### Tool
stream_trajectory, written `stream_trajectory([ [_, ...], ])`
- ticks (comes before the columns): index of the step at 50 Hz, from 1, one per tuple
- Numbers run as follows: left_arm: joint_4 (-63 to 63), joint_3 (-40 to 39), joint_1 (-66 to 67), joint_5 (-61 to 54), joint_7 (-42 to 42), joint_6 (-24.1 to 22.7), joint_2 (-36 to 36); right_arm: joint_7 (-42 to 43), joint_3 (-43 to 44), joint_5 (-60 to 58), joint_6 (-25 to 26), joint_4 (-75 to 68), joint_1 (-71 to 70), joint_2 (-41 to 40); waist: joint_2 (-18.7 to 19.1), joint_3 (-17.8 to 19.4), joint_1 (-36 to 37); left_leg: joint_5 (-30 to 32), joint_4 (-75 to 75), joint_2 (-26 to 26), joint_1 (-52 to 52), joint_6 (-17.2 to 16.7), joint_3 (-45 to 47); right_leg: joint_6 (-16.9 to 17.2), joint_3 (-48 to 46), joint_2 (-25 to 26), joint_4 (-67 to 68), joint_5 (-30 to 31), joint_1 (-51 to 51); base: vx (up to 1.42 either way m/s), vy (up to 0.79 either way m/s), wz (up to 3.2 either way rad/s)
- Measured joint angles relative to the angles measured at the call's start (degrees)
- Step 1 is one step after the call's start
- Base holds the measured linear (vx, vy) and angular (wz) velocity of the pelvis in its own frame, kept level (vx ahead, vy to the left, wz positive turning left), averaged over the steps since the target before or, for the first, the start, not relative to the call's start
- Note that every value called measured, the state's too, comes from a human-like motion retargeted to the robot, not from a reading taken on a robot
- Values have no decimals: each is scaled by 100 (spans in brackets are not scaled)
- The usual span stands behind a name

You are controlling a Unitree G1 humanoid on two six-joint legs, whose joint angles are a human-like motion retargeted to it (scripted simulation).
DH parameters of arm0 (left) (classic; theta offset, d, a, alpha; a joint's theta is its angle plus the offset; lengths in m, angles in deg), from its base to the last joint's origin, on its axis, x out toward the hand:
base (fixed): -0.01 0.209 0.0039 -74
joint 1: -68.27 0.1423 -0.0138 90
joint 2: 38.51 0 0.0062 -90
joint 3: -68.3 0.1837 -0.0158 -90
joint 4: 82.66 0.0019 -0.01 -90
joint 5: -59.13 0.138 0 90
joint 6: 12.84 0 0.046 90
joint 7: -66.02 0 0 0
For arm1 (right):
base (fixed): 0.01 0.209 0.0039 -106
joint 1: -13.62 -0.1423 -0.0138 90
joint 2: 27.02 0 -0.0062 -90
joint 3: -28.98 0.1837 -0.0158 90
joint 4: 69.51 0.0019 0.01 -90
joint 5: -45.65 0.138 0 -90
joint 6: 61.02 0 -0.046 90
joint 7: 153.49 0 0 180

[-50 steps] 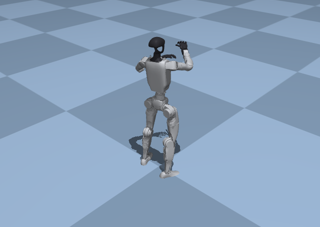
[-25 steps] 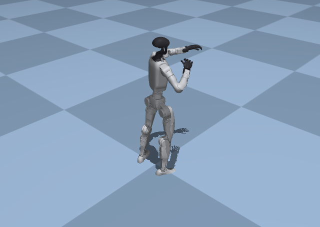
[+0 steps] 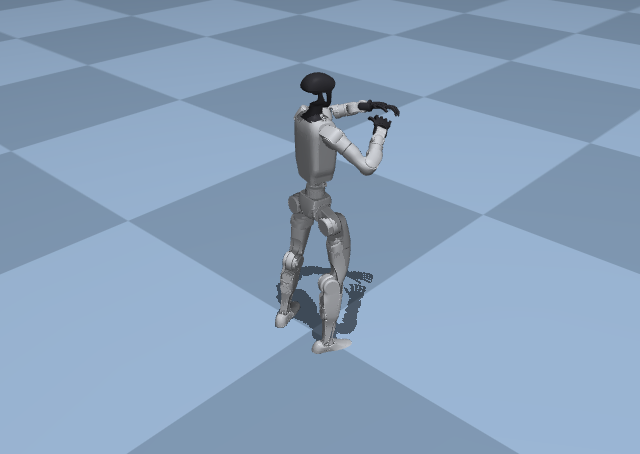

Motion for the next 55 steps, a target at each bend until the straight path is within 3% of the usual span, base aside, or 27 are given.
stream_trajectory([
  [5, -1643, -144, 739, 240, 227, -319, -450, 862, -206, -548, -182, -1184, -785, -146, -268, -72, 626, -32, 63, 11, -66, -29, -251, -42, -237, -32, -4, -33, 121, 4, 1, 47],
  [11, -2710, -177, 1390, 416, 270, -674, -1072, 1959, -875, -1364, -266, -3731, -1934, -325, -577, -141, 1385, -59, 100, 47, -168, -57, -534, -83, -524, -23, -22, -48, 228, 3, 0, 46],
  [15, -2846, -315, 1785, 422, -74, -838, -1315, 1911, -1256, -1524, -277, -5247, -2452, -457, -724, -152, 1775, -53, 82, 58, -229, -79, -707, -102, -708, -20, -9, -62, 274, 3, 1, 45],
  [18, -2762, -563, 2119, 390, -191, -862, -1419, 1761, -1288, -1402, -307, -5574, -2468, -387, -801, -155, 1978, -40, 54, 51, -262, -91, -810, -113, -822, -27, -3, -73, 299, 3, 1, 37],
  [22, -2527, -1122, 2499, 386, 88, -791, -1530, 1990, -1164, -1210, -422, -4935, -2170, -81, -843, -129, 2089, -21, 14, 22, -274, -88, -895, -112, -923, -53, 0, -86, 330, 2, 1, 19],
  [25, -2294, -1602, 2642, 516, 605, -693, -1642, 2217, -872, -1080, -594, -3711, -1662, 247, -812, -101, 2057, -17, -10, -4, -249, -85, -901, -91, -940, -76, 2, -96, 351, 0, 0, 0],
  [31, -1421, -2007, 2380, 863, 1139, -487, -2051, 1903, -268, -649, -977, -1201, -540, 668, -631, -115, 1726, -58, -4, -38, -148, -57, -748, -10, -790, -111, 22, -111, 344, 3, 2, -23],
  [37, 251, -1569, 1652, 1109, 1319, -307, -2564, 1661, -18, -117, -1196, 369, 139, 939, -329, -128, 1171, -86, 13, 10, -30, -43, -434, 1, -476, -43, 33, -98, 248, 2, -1, -52],
  [47, 3649, 47, 496, 1347, 1685, -372, -2894, 1589, 370, 486, -1819, 1758, 887, 1447, 120, -53, 236, -82, 21, 89, 107, -69, 32, 1, -18, 94, 23, -34, 72, 0, -1, -48],
  [50, 3848, 215, 448, 1236, 1512, -493, -2824, 1369, 630, 632, -1925, 1880, 1206, 1455, 171, -55, 114, -88, 38, 104, 106, -80, 96, 1, 42, 116, 26, -17, 31, 0, 0, -17],
  [55, 2766, 62, 543, 1148, 1462, -632, -2585, 1579, 837, 312, -1782, 1549, 1312, 1255, 153, -105, 171, -110, 67, 93, 77, -87, 74, 1, 21, 88, 42, -18, 18, 0, 0, 0],
])
